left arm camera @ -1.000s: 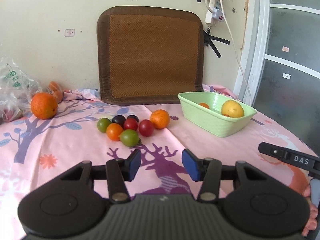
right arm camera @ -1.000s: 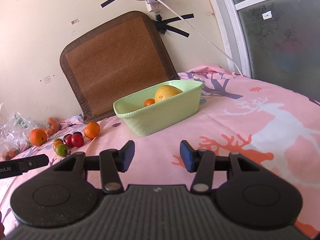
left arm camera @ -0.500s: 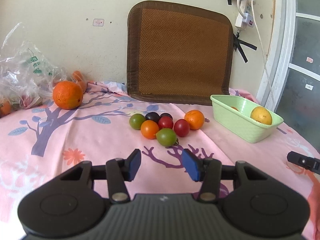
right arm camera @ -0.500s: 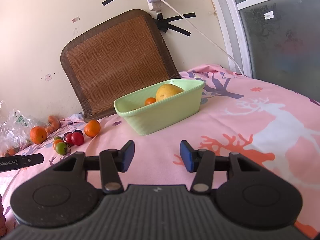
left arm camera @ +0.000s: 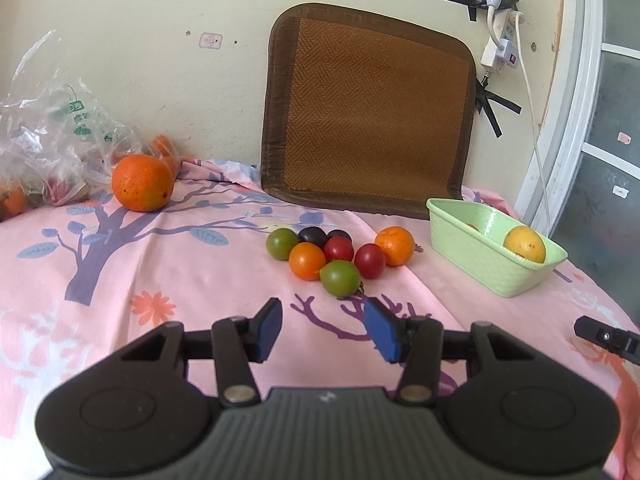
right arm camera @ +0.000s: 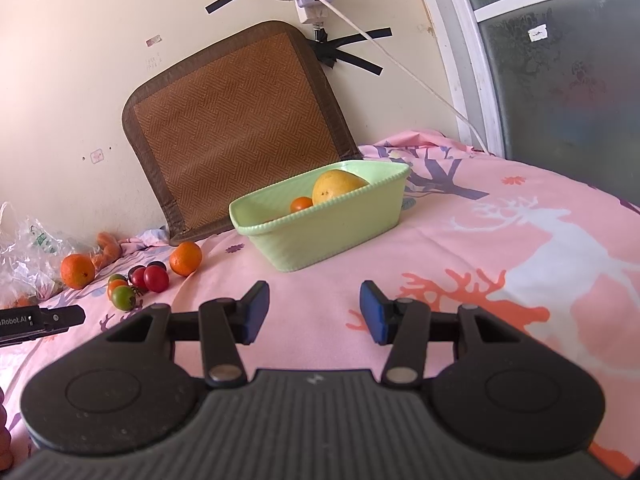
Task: Organize fruits
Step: 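Grasp an orange tangerine with the left tool while the right tool grasps a green lime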
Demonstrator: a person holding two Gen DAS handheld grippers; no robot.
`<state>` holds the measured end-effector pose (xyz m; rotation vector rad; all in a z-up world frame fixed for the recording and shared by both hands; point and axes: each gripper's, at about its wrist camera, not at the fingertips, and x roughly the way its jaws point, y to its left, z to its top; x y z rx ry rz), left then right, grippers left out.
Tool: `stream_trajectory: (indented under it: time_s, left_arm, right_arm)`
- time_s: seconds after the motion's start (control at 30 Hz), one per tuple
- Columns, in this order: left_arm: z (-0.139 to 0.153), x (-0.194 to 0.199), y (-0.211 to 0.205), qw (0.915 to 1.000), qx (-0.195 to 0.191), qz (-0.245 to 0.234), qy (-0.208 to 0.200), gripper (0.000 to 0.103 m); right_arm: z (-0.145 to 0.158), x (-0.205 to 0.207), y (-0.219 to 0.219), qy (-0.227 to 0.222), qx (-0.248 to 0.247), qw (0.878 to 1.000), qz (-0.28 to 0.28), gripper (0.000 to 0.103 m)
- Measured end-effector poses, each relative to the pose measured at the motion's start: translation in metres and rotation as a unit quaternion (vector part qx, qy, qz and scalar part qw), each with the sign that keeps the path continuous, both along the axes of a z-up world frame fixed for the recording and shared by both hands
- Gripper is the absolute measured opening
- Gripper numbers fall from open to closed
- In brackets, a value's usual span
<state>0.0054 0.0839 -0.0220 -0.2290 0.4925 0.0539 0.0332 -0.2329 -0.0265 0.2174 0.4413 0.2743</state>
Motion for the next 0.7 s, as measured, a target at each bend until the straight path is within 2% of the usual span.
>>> stream_trajectory:
  time_s: [0.13, 0.3, 0.4, 0.5, 0.7]
  left_arm:
    - [0.004, -0.003, 0.009, 0.9999, -0.008, 0.01, -0.002, 0.046]
    - [0.016, 0.0, 0.034, 0.9993, -0.019, 0.03, -0.01, 0.046]
    - [0.026, 0.009, 0.045, 0.9992, -0.032, 0.02, -0.011, 0.046]
    - [0.03, 0.029, 0.048, 0.9989, -0.045, -0.001, 0.012, 0.046]
    - [0.009, 0.085, 0.062, 0.9886, -0.124, -0.021, 0.082, 0.046]
  right_arm:
    - [0.005, -0.001, 0.009, -0.002, -0.015, 1.0, 0.024, 0.053]
    - [0.025, -0.001, 0.048, -0.043, -0.051, 0.99, 0.124, 0.053]
    - [0.03, 0.01, 0.077, -0.042, -0.078, 0.979, 0.186, 0.052]
    - [0.026, 0.03, 0.103, -0.013, -0.092, 0.967, 0.235, 0.052]
    - [0.015, 0.061, 0.152, 0.025, -0.117, 0.95, 0.288, 0.053]
